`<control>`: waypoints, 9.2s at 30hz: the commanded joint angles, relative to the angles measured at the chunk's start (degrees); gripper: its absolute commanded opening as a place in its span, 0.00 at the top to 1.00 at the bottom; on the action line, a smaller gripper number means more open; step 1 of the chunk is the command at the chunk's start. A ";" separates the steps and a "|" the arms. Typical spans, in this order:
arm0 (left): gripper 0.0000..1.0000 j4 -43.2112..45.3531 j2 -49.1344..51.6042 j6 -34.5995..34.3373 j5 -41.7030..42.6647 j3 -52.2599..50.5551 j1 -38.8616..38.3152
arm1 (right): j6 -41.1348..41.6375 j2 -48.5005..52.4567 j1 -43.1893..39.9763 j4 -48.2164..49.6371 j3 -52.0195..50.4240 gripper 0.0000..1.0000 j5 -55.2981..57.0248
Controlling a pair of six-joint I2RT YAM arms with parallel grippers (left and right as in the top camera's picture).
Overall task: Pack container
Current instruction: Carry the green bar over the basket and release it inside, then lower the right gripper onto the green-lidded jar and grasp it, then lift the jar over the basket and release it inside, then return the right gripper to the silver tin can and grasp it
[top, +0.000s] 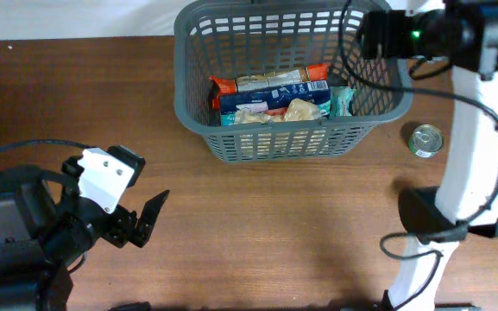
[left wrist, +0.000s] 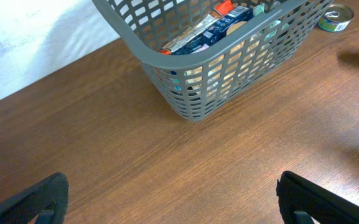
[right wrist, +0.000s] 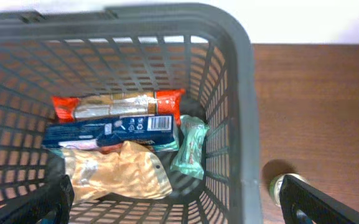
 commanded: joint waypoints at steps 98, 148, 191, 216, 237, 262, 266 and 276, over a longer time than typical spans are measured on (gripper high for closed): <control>0.01 -0.07 -0.24 0.92 1.03 0.52 0.42 | 28.57 -29.40 -26.75 59.71 -119.95 0.44 10.29; 0.01 -0.07 -0.24 0.92 1.03 0.52 0.42 | 23.37 -16.87 8.11 36.94 -50.75 0.68 10.58; 0.01 -0.07 -0.24 0.92 1.03 0.52 0.42 | 16.72 -17.00 -24.50 20.04 -37.40 0.01 17.55; 0.01 -0.07 -0.24 0.92 1.03 0.52 0.42 | 13.64 -15.98 -22.47 69.05 -97.66 0.01 10.32; 0.01 -0.07 -0.24 0.92 1.03 0.52 0.42 | 13.53 -9.07 -22.01 71.04 -98.09 0.01 12.04; 0.01 -0.04 -0.24 0.92 1.03 0.52 0.42 | 14.14 -4.52 -22.25 75.47 -98.09 0.00 12.07; 0.01 -0.07 -0.13 0.92 1.03 0.52 0.42 | 14.14 -3.74 -22.23 75.58 -98.09 0.01 12.07; 0.01 -0.07 -0.13 0.92 1.03 0.52 0.42 | 14.16 -3.74 -22.23 75.32 -98.09 0.19 12.04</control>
